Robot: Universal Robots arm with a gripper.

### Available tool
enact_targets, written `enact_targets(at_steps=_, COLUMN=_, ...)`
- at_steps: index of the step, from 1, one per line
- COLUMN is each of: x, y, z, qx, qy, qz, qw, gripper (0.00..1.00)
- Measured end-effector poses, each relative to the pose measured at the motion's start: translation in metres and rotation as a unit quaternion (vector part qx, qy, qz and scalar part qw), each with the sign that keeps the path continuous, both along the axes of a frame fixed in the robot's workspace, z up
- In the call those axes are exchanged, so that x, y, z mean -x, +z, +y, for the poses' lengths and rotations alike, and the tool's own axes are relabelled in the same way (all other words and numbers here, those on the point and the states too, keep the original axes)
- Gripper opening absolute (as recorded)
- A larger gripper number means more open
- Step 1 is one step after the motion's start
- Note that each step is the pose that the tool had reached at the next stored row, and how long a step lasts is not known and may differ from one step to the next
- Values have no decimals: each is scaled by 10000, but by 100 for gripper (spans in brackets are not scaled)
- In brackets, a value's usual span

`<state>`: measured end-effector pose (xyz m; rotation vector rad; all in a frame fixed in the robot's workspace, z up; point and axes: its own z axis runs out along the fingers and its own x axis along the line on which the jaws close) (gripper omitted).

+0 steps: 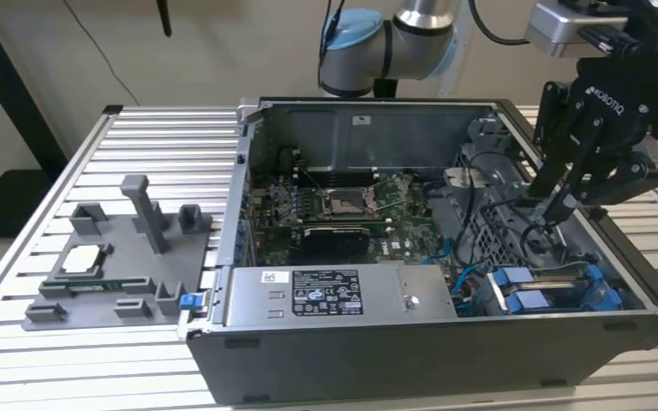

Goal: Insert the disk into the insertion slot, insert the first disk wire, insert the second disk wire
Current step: 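Insert the first disk wire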

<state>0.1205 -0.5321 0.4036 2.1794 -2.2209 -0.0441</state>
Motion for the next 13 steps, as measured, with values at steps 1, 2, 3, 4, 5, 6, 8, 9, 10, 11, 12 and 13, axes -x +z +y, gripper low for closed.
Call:
enact_targets(at_steps=1, x=1, y=-6, z=45, qx=-1, qy=0, qz=0, qw=10000, gripper=100)
enact_targets(at_steps=2, x=1, y=-9, z=88, qx=0, qy=-1, qz=0, qw=10000, gripper=100)
enact_targets(at_steps=3, x=1, y=-12, z=119, qx=-2, qy=0, qz=0, qw=10000, gripper=100)
enact_targets(at_steps=4, x=0, y=-15, z=134, qx=-31, qy=0, qz=-1, qw=10000, gripper=100)
enact_targets(at_steps=5, x=0, y=-21, z=137, qx=-80, qy=0, qz=-2, qw=10000, gripper=100)
enact_targets(at_steps=6, x=1, y=-35, z=139, qx=-100, qy=-1, qz=-3, qw=10000, gripper=100)
enact_targets(at_steps=8, x=1, y=-67, z=138, qx=-100, qy=-10, qz=-2, qw=9999, gripper=100)
enact_targets(at_steps=9, x=1, y=-85, z=137, qx=-101, qy=-19, qz=-2, qw=9999, gripper=100)
enact_targets(at_steps=10, x=1, y=-102, z=137, qx=-103, qy=-30, qz=-2, qw=9999, gripper=100)
enact_targets(at_steps=11, x=0, y=-117, z=136, qx=-116, qy=-42, qz=-3, qw=9999, gripper=100)
enact_targets(at_steps=12, x=0, y=-124, z=135, qx=-139, qy=-56, qz=-3, qw=9999, gripper=100)
enact_targets(at_steps=13, x=0, y=-129, z=135, qx=-195, qy=-69, qz=-3, qw=9998, gripper=100)
